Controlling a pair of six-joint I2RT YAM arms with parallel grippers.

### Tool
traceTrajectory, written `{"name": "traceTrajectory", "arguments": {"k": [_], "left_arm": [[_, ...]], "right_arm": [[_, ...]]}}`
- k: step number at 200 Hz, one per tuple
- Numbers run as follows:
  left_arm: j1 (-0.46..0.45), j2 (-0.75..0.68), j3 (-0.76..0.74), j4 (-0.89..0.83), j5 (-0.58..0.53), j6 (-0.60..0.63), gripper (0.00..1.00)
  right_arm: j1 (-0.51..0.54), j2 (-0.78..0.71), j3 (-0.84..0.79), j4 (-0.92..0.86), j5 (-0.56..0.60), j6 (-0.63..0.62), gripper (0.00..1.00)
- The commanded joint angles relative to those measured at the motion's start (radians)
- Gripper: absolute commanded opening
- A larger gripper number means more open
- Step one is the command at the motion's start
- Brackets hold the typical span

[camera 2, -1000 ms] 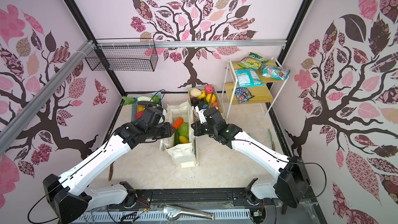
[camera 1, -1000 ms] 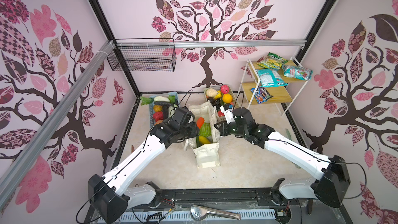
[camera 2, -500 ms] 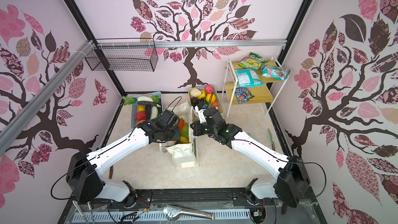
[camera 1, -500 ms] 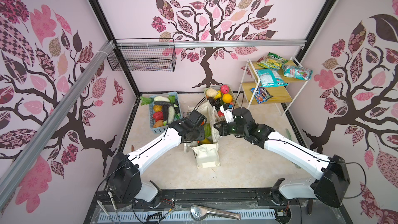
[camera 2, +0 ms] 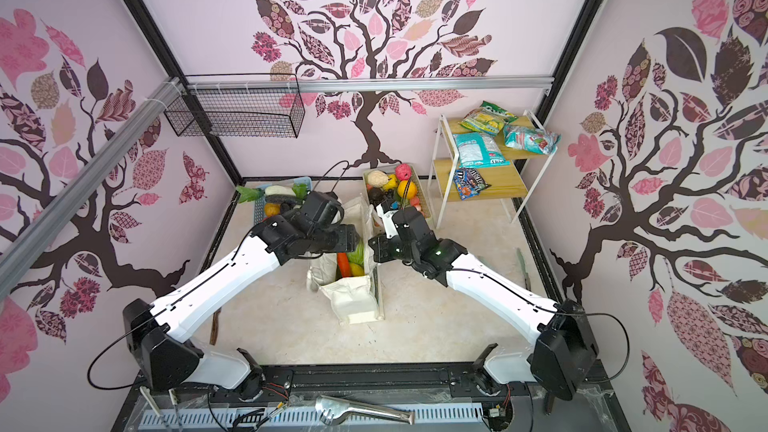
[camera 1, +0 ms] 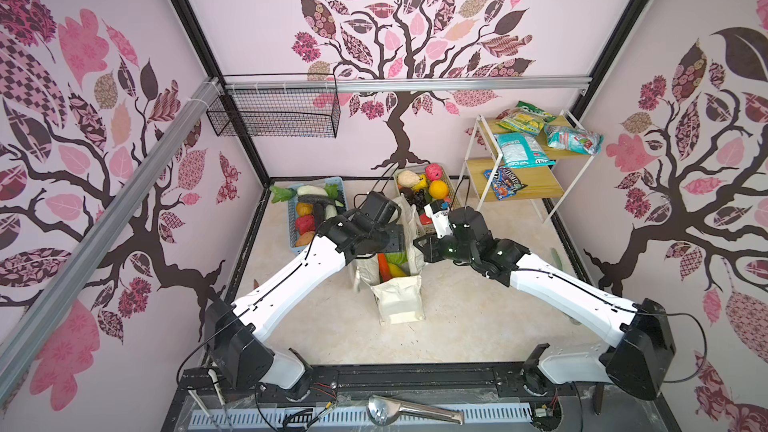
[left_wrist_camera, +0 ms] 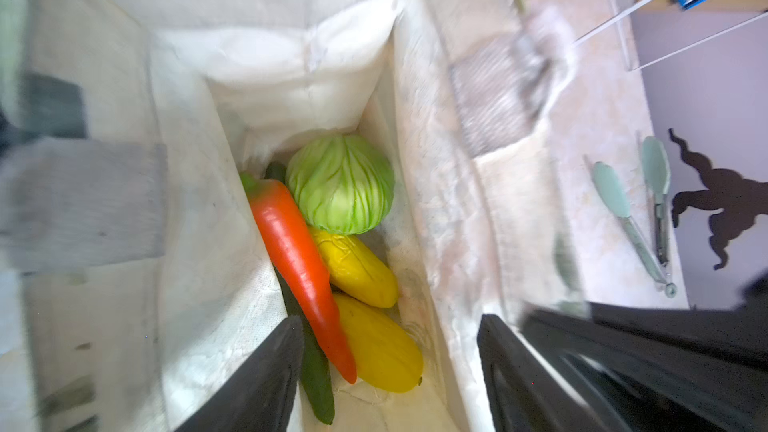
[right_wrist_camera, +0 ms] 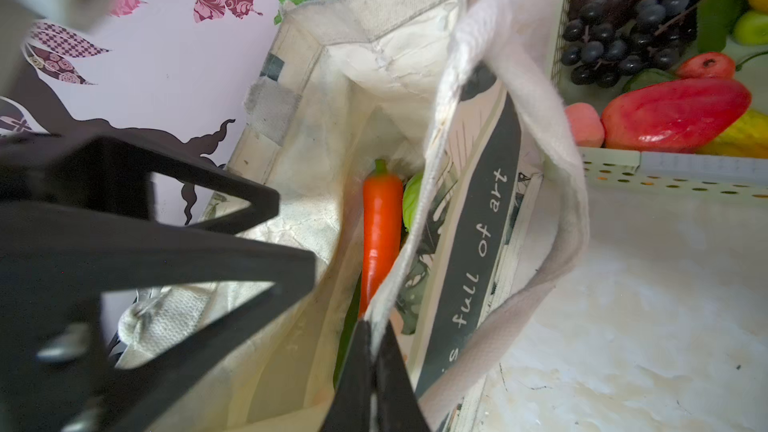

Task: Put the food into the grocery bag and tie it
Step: 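Open left gripper to release the chili pepper into the bag, then grasp the bag rim with left gripper while right gripper releases rim and withdraws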

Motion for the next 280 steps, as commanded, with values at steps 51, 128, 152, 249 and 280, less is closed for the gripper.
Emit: {"name": "traceTrajectory", "arguments": {"k": [51, 128, 152, 249, 280], "left_arm": [[0.131, -0.110, -0.011, -0.111, -0.122, 0.085, 0.73], [0.135, -0.098, -0.212, -0.034, -0.147, 0.048, 0.60], [0.147, -0.097, -0.241, 0.003, -0.088, 0.028, 0.51], [0.159, -0.134, -0.201, 0.055, -0.082, -0.010, 0.09], [0.165, -0.121, -0.168, 0.050, -0.089, -0.005, 0.02]], "right_arm": [[-0.005, 0.020, 0.011, -0.001, 0.024, -0.021, 0.00], [-0.006, 0.030, 0.005, 0.016, 0.012, -0.012, 0.00], [-0.004, 0.035, 0.006, 0.027, 0.003, -0.004, 0.00], [-0.005, 0.132, 0.109, 0.059, 0.000, -0.001, 0.00], [-0.007, 0.167, 0.155, 0.071, 0.017, -0.003, 0.00]]}}
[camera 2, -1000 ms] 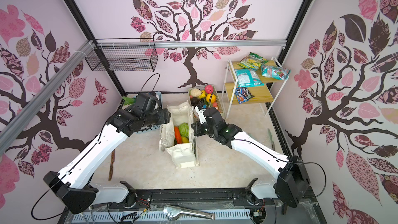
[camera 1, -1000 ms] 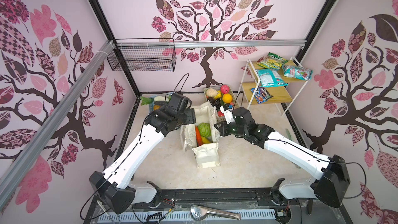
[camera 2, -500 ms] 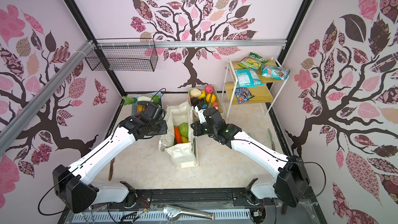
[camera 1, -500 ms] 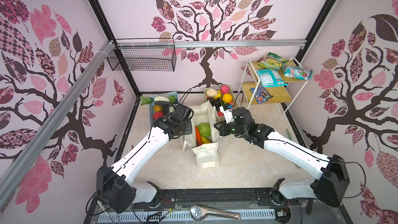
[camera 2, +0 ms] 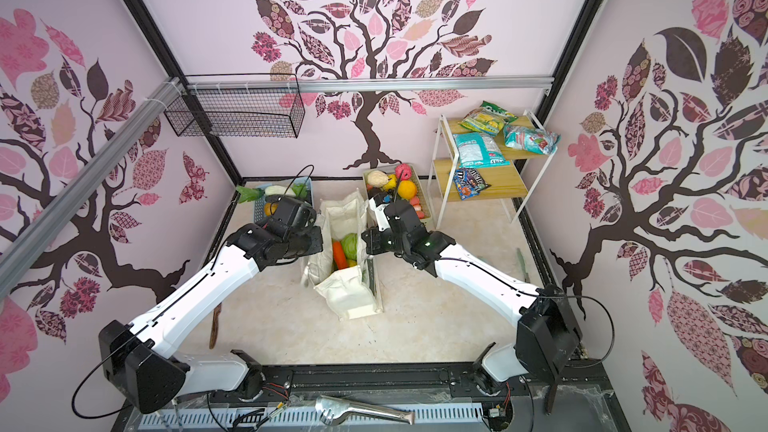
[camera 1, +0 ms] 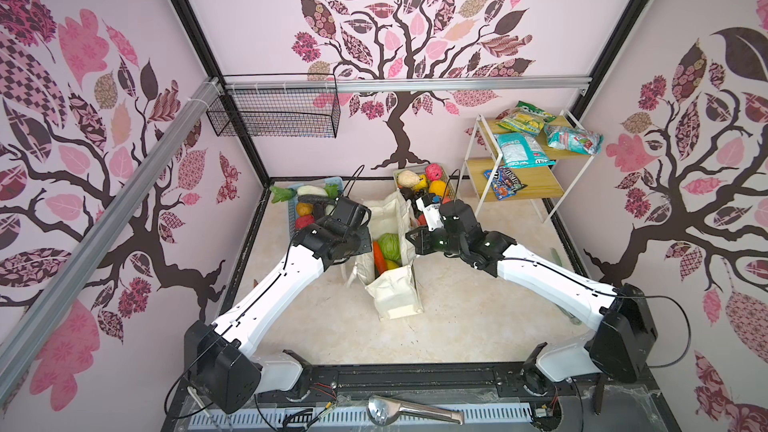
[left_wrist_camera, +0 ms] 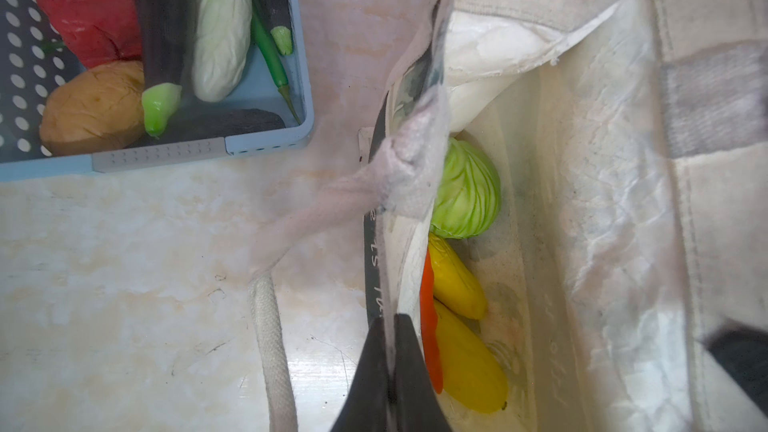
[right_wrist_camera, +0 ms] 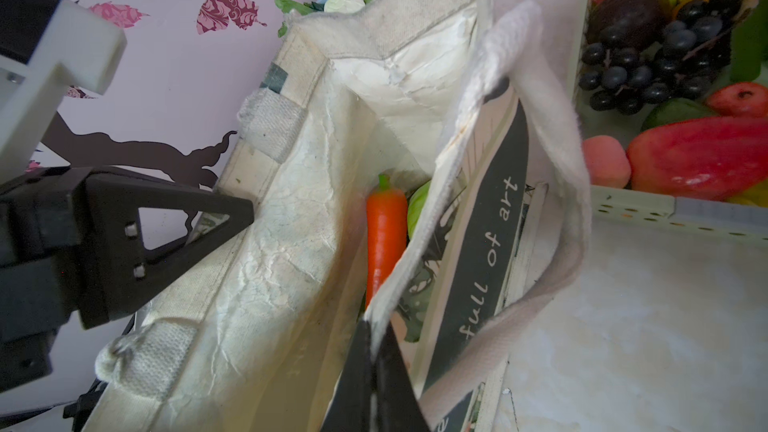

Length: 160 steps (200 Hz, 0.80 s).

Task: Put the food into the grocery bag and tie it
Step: 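Grasp the bag rim with left gripper while right gripper releases rim and withdraws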

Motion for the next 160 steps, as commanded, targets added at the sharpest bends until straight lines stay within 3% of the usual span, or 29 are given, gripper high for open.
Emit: {"name": "traceTrajectory", "arguments": {"k": [1, 126, 160], "left_arm": [[0.005, -0.008, 0.053, 0.014, -0.018, 0.005, 0.02], [0.131, 0.119, 0.094, 0.169, 0.015, -0.003, 0.00], [0.152, 0.173, 0.123, 0.215, 0.012, -0.005, 0.00]], "right_arm": [[-0.006, 0.044, 0.060, 0.022, 0.029, -0.006, 0.00], [-0.097, 0.250, 0.260, -0.042, 0.143, -0.141, 0.00], [-0.144, 0.329, 0.312, -0.027, 0.101, -0.150, 0.02]]}}
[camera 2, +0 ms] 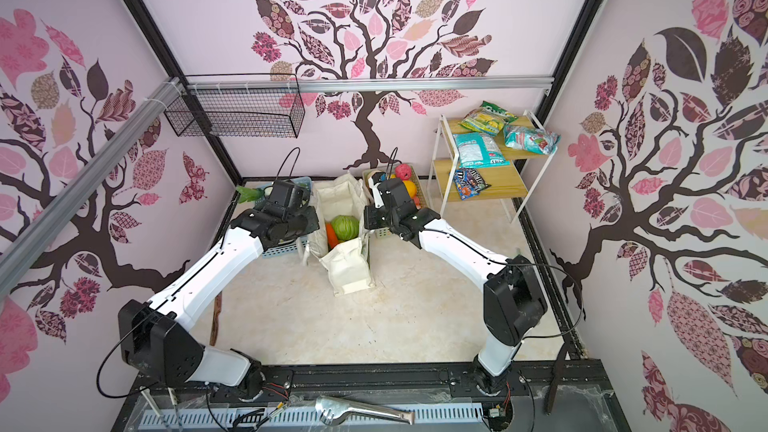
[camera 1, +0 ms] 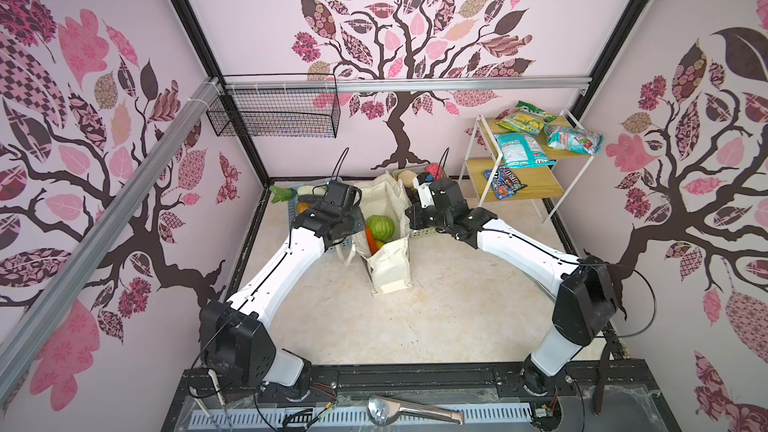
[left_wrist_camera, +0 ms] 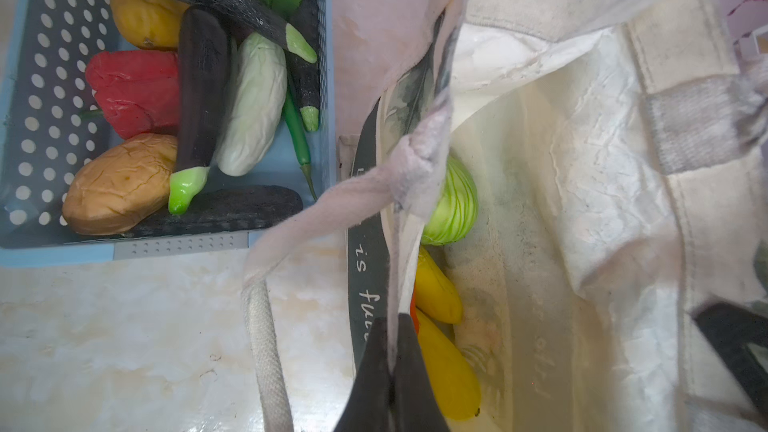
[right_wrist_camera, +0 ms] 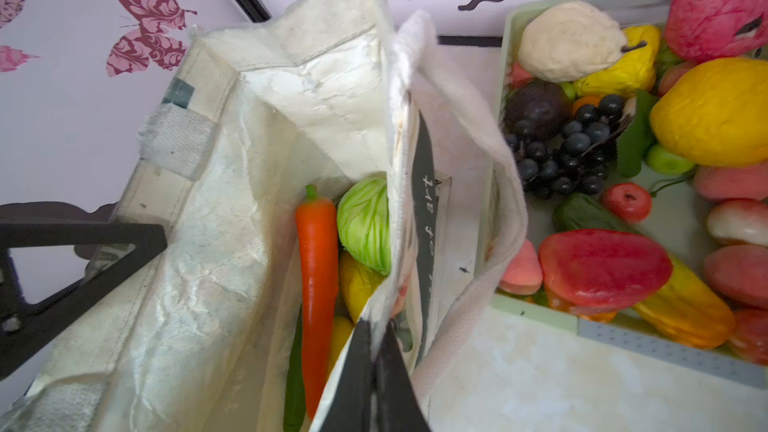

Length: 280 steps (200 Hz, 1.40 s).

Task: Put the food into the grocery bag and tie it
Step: 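Grasp the bag rim with left gripper while right gripper releases rim and withdraws, then move right gripper over the green fruit basket toward the large yellow fruit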

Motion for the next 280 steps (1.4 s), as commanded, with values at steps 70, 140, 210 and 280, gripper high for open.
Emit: {"name": "traceTrajectory", "arguments": {"k": [70, 140, 210, 280], "left_arm": [[0.053, 0.115, 0.080, 0.096, 0.032, 0.006, 0.00], [0.084, 0.132, 0.132, 0.070, 0.075, 0.045, 0.00], [0.098, 0.096, 0.120, 0.064, 0.084, 0.029, 0.00], [0.099, 0.076, 0.100, 0.057, 0.124, 0.030, 0.00]], "right_arm": [[-0.049, 0.088, 0.053, -0.042, 0.024, -0.099, 0.36], [-0.074, -0.071, -0.024, -0.067, 0.058, -0.089, 0.57], [-0.124, -0.136, -0.044, -0.092, 0.150, -0.080, 0.67], [-0.174, 0.110, 0.063, -0.065, 0.313, -0.148, 0.75]]}}
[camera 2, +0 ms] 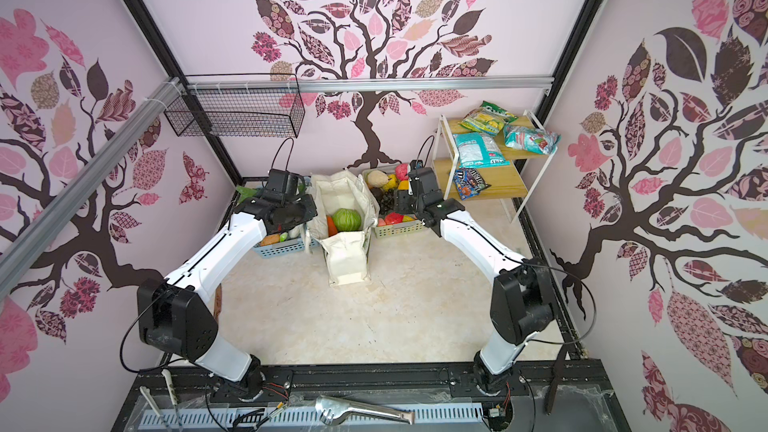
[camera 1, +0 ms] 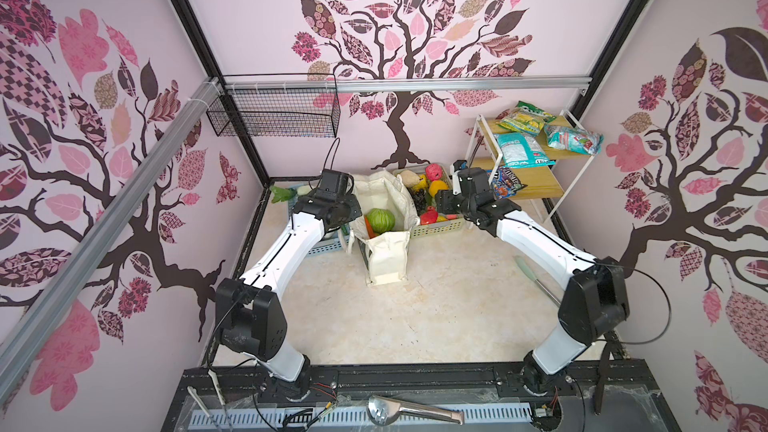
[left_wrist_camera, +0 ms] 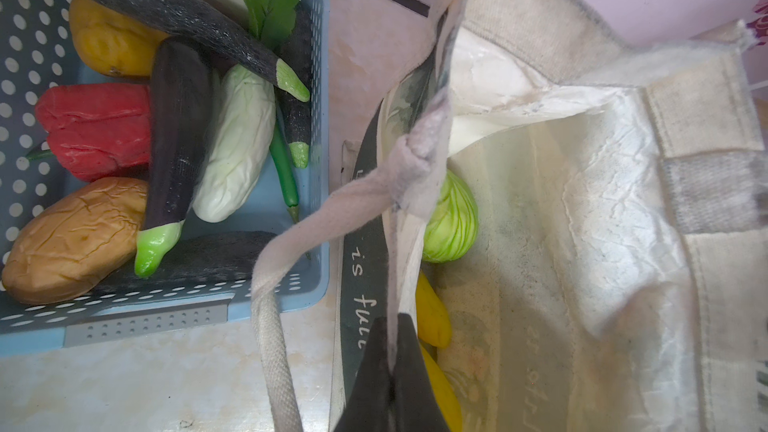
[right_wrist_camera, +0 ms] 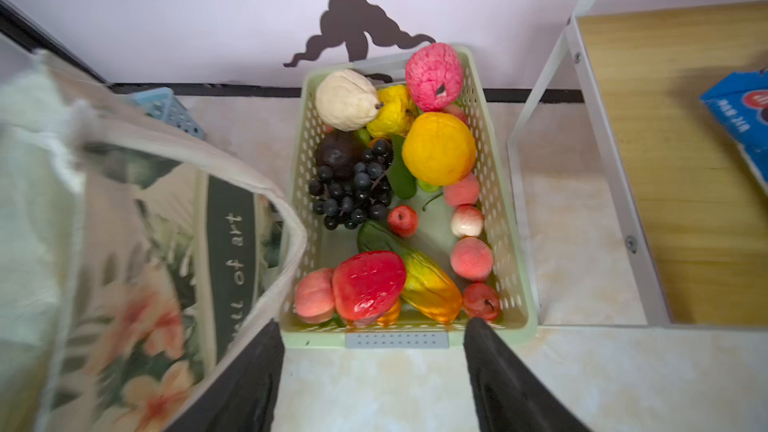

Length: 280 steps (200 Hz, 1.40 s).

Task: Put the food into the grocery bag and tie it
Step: 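Move right gripper over the green fruit basket toward the large yellow fruit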

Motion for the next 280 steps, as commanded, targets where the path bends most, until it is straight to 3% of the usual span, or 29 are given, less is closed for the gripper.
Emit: {"name": "traceTrajectory", "arguments": {"k": [1, 59, 125, 280], "left_arm": [[0.005, -0.041, 0.006, 0.013, 0.014, 0.004, 0.00], [0.005, -0.079, -0.030, 0.010, 0.017, 0.017, 0.00], [-0.001, -0.096, -0.054, -0.006, 0.031, 0.036, 0.00], [-0.034, -0.043, -0.020, -0.044, 0.068, 0.084, 0.00]], "right_arm": [[-0.003, 0.108, 0.065, -0.007, 0.086, -0.050, 0.76], [-0.021, 0.346, 0.263, -0.023, 0.161, -0.140, 0.81], [-0.064, 0.515, 0.418, -0.022, 0.157, -0.192, 0.89], [-0.086, 0.704, 0.594, -0.045, 0.082, -0.201, 0.91]]}}
